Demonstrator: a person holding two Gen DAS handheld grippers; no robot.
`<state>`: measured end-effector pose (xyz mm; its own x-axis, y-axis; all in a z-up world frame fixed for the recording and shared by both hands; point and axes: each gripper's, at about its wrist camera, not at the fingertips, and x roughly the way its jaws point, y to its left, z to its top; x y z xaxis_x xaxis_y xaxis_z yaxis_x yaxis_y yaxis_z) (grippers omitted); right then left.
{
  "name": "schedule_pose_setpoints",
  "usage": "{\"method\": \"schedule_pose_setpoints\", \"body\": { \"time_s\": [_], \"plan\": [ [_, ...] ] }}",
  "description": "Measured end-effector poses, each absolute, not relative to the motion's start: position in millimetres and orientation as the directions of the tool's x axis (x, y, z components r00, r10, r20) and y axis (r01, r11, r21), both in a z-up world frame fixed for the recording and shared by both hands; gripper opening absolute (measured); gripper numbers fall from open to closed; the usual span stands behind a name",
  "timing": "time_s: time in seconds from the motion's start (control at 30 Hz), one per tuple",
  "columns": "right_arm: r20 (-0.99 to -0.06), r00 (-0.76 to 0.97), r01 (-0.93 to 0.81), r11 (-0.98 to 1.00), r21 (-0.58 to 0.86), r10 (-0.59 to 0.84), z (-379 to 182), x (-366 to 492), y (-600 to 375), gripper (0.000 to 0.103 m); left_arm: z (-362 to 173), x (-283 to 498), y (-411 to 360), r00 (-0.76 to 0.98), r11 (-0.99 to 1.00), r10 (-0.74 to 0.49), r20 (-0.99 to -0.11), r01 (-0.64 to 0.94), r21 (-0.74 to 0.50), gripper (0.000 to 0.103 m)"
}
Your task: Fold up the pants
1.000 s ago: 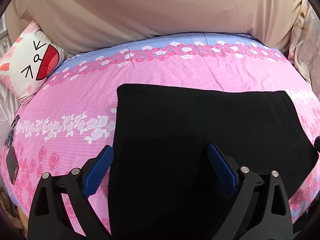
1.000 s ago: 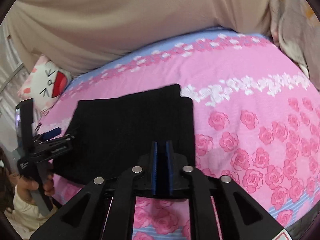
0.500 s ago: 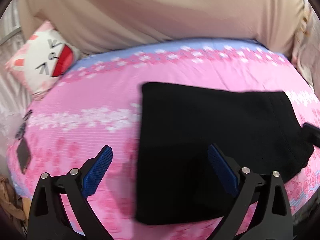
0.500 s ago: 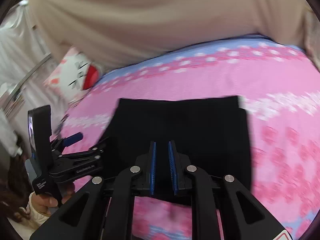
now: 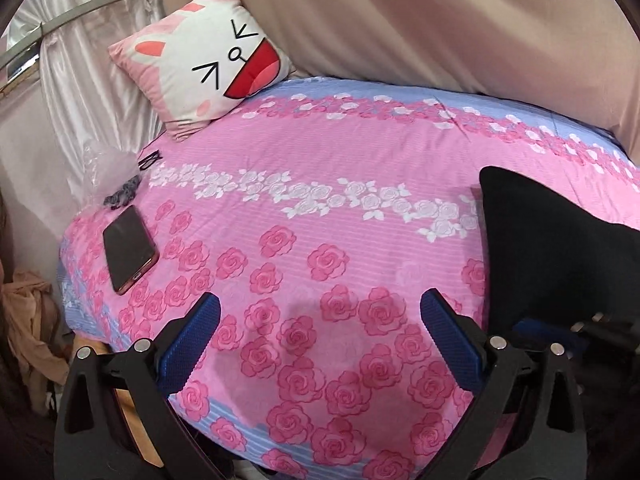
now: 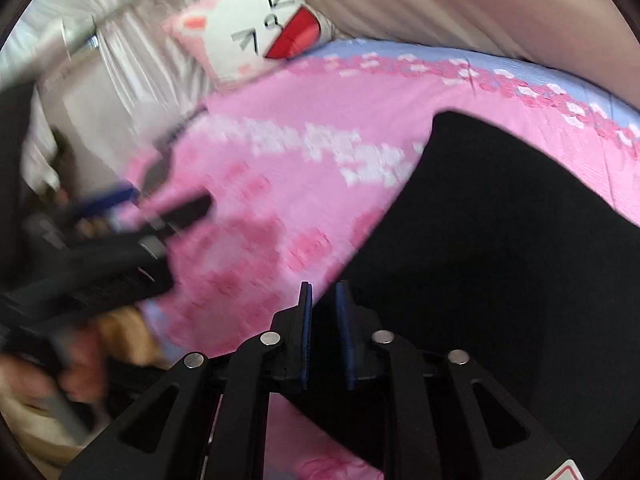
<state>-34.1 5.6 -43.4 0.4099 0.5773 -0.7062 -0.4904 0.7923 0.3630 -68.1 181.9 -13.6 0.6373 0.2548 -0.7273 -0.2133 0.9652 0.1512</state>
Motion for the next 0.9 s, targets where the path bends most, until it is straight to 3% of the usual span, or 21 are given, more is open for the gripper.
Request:
{"method": "schedule_pose_setpoints", "body": {
  "time_s": [0.13,0.2,0.27,0.3,0.33,0.47,0.5,0.57,0.67,0.73,0.9],
  "plan": [
    [-0.716,0.535,-0.375,0.885,0.275,0.450,-32,-5,-43,0.013,-10,-61,163,0.664,0.981,0.192,-0.723,-0.153,0.120,0.098],
    [-0.764,0.547,-0.272,0.936,0.225,0.342,-55,20,-76,0.003,-9,-57,149,0.671,0.987,0.160,-0.724,-0.114,0.113,0.098],
    [-0.762,0.539,-0.122,0.929,0.350,0.359,-64,29,-124,0.000,-10,-54,127,0.678,0.991,0.125,-0.725,-0.050,0.124,0.098],
    [-0.731,0.554,-0.074,0.898,0.434,0.399,-58,22,-147,0.005,-10,-53,119,0.680,0.991,0.119,-0.724,-0.032,0.133,0.098],
    [-0.705,0.598,-0.066,0.900,0.430,0.381,-46,11,-159,0.011,-10,-53,107,0.685,0.989,0.114,-0.719,-0.008,0.149,0.098],
    [-0.735,0.652,-0.010,0.972,0.233,0.183,-40,-5,-190,0.027,-15,-46,77,0.675,0.986,0.073,-0.734,0.060,0.153,0.098],
    [-0.776,0.621,0.057,0.981,0.188,0.112,-53,-4,-205,0.022,-17,-43,69,0.671,0.986,0.062,-0.739,0.075,0.152,0.098],
    [-0.745,0.637,0.083,0.943,0.322,0.198,-52,-20,-233,0.016,-21,-39,51,0.664,0.981,0.050,-0.746,0.109,0.163,0.098],
    [-0.685,0.709,0.062,0.952,0.298,0.168,-21,-61,-240,0.025,-23,-38,29,0.665,0.970,0.057,-0.744,0.139,0.198,0.098],
    [-0.671,0.714,0.008,0.956,0.293,0.200,-12,-81,-235,0.025,-26,-36,18,0.658,0.967,0.051,-0.751,0.154,0.201,0.098],
    [-0.769,0.616,-0.010,0.978,0.206,0.168,-62,-101,-229,0.026,-39,-26,-2,0.620,0.968,0.034,-0.784,0.175,0.179,0.098]
  ]
}}
